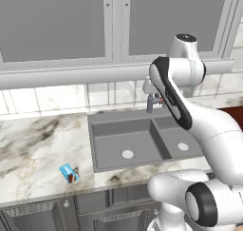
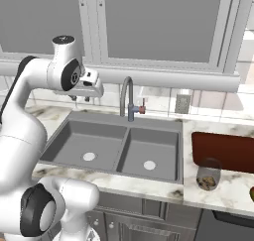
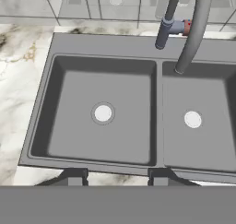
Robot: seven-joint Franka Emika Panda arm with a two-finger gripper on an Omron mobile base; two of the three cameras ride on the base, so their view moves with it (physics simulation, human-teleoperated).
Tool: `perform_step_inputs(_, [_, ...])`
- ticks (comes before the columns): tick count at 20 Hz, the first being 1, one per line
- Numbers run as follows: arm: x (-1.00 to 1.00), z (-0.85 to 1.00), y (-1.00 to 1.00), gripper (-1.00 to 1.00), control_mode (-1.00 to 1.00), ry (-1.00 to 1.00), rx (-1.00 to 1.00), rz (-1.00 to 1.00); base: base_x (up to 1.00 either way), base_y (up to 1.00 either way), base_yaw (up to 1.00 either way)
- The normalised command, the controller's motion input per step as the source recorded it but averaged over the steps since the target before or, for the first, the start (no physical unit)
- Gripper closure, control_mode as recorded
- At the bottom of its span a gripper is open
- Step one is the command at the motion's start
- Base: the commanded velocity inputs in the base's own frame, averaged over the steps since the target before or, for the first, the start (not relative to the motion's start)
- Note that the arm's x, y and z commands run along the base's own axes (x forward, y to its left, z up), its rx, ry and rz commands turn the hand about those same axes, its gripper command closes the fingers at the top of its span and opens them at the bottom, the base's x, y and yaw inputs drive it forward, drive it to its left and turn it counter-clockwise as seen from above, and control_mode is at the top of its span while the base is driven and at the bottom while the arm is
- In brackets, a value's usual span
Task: Pick up all produce items and place them in the sink. Turn on the sink faucet to wash them. Then turn the sink off and put them in the tray.
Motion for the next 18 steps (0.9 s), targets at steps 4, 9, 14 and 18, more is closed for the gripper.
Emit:
perform_step_inputs(4, [-0.09, 0.0, -0.1, -1.0, -1.0, -0.03, 0.01, 0.0, 0.0, 0.0, 0.0])
perform_step_inputs(9, [-0.25, 0.0, -0.38, -1.0, -1.0, -0.07, 0.01, -0.04, 0.0, 0.0, 0.0])
perform_step_inputs(14, [-0.2, -0.01, -0.3, -1.0, -1.0, -0.01, 0.0, -0.07, 0.0, 0.0, 0.0])
perform_step_inputs(18, [0.0, 0.0, 0.0, -1.0, 1.0, 0.0, 0.0, 0.0, -0.08, -0.25, -0.01])
